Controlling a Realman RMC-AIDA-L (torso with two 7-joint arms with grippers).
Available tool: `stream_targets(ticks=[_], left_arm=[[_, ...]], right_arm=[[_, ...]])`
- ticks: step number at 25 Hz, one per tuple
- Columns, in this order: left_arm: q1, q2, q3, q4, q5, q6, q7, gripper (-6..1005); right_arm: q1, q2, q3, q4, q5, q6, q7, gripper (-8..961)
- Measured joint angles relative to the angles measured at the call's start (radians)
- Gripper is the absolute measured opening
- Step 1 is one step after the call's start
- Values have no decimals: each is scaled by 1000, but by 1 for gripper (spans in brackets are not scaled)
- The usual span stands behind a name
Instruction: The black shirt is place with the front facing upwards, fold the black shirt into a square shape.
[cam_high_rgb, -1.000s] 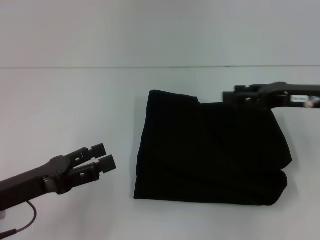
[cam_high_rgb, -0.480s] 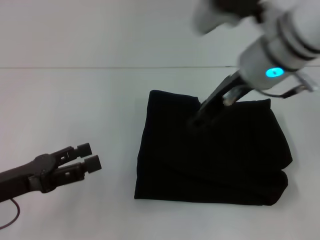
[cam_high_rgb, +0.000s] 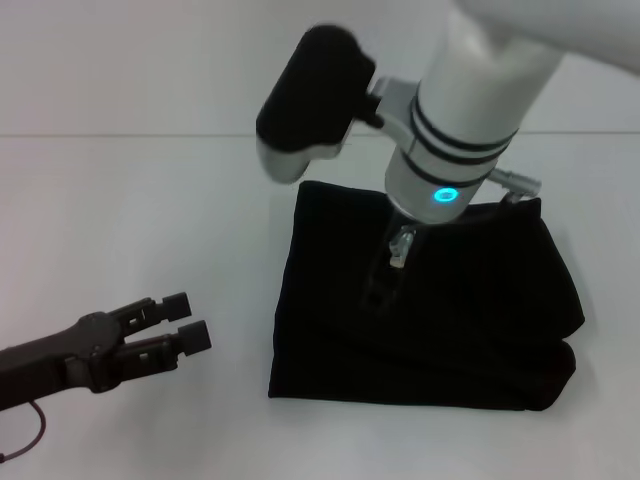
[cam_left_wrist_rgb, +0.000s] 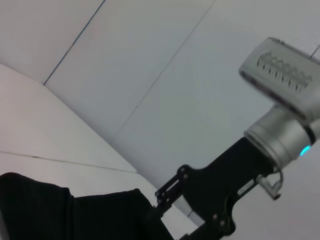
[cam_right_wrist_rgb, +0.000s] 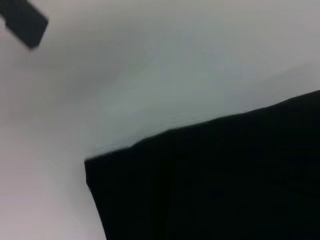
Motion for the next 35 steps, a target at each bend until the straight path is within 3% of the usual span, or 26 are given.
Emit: stream_targets(ticks=[7,15,35], left_arm=[[4,-3,1,-1,1,-3,3,949],[0,-6,7,-6,1,-8,4,950],[-2,-9,8,-7,1,-18,4,950]], right_arm=[[-23,-4,-49,27,113,61,-53,611],[-19,-1,-208,109,128,181,-50,609],[-31,0,-292,177,177,308,-67,603]])
